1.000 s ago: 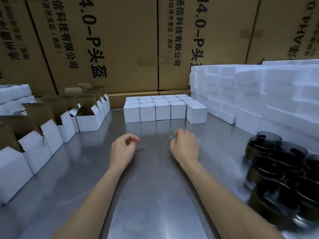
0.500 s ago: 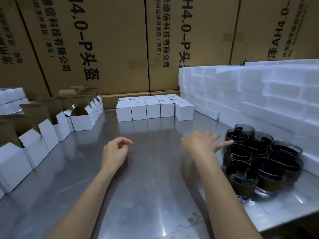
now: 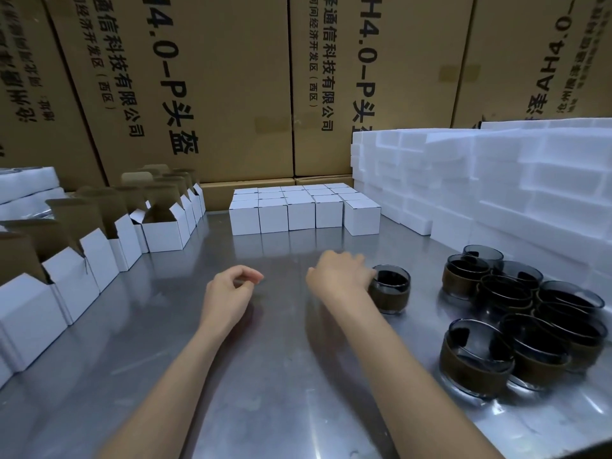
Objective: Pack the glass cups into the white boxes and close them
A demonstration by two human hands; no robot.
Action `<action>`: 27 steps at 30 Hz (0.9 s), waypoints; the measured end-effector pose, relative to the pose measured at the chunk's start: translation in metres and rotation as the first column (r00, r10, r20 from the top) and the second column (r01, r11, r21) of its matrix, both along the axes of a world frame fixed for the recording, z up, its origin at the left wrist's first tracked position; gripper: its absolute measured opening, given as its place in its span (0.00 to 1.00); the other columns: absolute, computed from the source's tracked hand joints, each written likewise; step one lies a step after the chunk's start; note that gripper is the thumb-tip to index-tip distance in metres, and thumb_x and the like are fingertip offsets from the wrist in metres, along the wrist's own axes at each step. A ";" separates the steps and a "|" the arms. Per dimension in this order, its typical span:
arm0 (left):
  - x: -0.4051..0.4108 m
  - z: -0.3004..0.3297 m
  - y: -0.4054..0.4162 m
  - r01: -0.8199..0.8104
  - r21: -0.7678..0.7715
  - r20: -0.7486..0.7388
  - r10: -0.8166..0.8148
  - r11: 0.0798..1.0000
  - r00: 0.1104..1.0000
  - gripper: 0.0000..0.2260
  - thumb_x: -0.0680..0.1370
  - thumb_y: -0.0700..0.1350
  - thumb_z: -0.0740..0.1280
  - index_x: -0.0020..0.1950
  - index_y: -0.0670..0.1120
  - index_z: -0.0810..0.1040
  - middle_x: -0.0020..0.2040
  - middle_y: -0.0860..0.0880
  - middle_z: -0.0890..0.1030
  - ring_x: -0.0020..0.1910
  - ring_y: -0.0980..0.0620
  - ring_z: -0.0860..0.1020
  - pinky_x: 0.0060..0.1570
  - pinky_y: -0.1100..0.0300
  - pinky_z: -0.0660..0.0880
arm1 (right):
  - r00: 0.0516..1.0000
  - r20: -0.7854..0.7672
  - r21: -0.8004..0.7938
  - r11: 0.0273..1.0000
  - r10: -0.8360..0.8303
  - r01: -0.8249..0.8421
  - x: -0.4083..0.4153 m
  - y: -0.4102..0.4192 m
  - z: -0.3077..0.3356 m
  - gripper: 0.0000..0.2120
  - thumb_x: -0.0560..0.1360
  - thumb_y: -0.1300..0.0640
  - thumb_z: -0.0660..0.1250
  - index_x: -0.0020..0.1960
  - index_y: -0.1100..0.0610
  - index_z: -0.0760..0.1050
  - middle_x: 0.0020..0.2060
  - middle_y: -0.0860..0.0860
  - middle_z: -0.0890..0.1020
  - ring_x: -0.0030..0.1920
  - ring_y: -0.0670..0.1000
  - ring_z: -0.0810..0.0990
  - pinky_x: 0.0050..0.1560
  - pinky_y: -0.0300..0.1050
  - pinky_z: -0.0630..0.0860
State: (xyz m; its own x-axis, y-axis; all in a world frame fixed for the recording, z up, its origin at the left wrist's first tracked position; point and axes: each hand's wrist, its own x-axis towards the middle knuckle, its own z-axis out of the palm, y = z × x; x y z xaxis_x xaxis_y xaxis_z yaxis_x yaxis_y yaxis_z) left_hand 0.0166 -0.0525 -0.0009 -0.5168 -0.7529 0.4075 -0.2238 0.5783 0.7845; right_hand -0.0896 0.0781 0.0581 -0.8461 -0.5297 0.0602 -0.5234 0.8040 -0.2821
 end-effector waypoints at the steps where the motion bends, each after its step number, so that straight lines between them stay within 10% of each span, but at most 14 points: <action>1: 0.000 0.000 0.001 0.003 -0.007 0.007 -0.003 1.000 1.000 0.16 0.73 0.32 0.61 0.38 0.52 0.80 0.39 0.54 0.82 0.42 0.57 0.78 0.38 0.74 0.67 | 0.999 0.003 0.003 0.999 0.034 -0.034 0.005 -0.008 0.000 0.20 0.78 0.50 0.58 0.67 0.56 0.68 0.66 0.57 0.70 0.68 0.59 0.63 0.66 0.61 0.61; 7: 0.000 0.001 0.003 0.047 -0.046 0.042 -0.045 0.998 0.998 0.13 0.73 0.32 0.62 0.39 0.49 0.79 0.39 0.52 0.81 0.39 0.55 0.77 0.34 0.76 0.67 | 0.977 -0.023 -0.070 0.975 0.211 -0.213 0.026 -0.046 -0.001 0.21 0.78 0.48 0.59 0.67 0.57 0.70 0.67 0.59 0.70 0.69 0.61 0.61 0.69 0.57 0.59; 11: -0.002 0.000 0.001 0.063 -0.045 0.060 -0.060 0.997 0.996 0.14 0.73 0.33 0.64 0.38 0.52 0.78 0.39 0.54 0.82 0.38 0.55 0.78 0.38 0.70 0.70 | 0.970 -0.088 -0.386 0.890 0.226 -0.242 0.011 -0.044 0.001 0.16 0.76 0.57 0.57 0.63 0.53 0.74 0.62 0.55 0.76 0.68 0.58 0.65 0.67 0.53 0.61; 15: -0.005 -0.003 0.000 0.101 -0.067 0.077 -0.096 0.993 0.992 0.09 0.74 0.39 0.68 0.41 0.55 0.79 0.39 0.60 0.81 0.38 0.57 0.78 0.43 0.63 0.73 | 0.938 0.274 -0.735 0.675 0.215 0.060 -0.026 -0.027 0.003 0.25 0.72 0.66 0.48 0.60 0.49 0.76 0.54 0.50 0.75 0.67 0.51 0.61 0.54 0.46 0.65; 21: -0.009 -0.008 0.005 0.200 -0.238 0.256 -0.137 0.951 0.957 0.08 0.73 0.55 0.71 0.51 0.56 0.81 0.43 0.60 0.79 0.39 0.63 0.75 0.48 0.58 0.76 | 0.866 0.481 -0.751 0.574 0.140 0.325 -0.051 -0.004 -0.033 0.17 0.78 0.60 0.52 0.59 0.51 0.76 0.57 0.49 0.76 0.63 0.53 0.69 0.59 0.44 0.65; 27: -0.008 -0.007 0.009 0.239 -0.327 0.335 -0.125 0.914 0.934 0.16 0.71 0.64 0.68 0.53 0.57 0.80 0.43 0.62 0.76 0.42 0.64 0.74 0.45 0.62 0.73 | 0.902 0.413 -0.738 0.627 0.126 0.250 -0.047 -0.014 -0.051 0.13 0.78 0.56 0.52 0.51 0.49 0.75 0.56 0.51 0.77 0.53 0.52 0.74 0.57 0.50 0.71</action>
State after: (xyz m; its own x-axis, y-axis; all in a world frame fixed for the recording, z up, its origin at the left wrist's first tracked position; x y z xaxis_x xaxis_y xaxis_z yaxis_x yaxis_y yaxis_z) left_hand 0.0086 -0.0437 -0.0082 -0.7710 -0.4665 0.4335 -0.2785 0.8592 0.4292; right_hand -0.1367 0.0645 0.0068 -0.9167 -0.3927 0.0736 -0.1718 0.2211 -0.9600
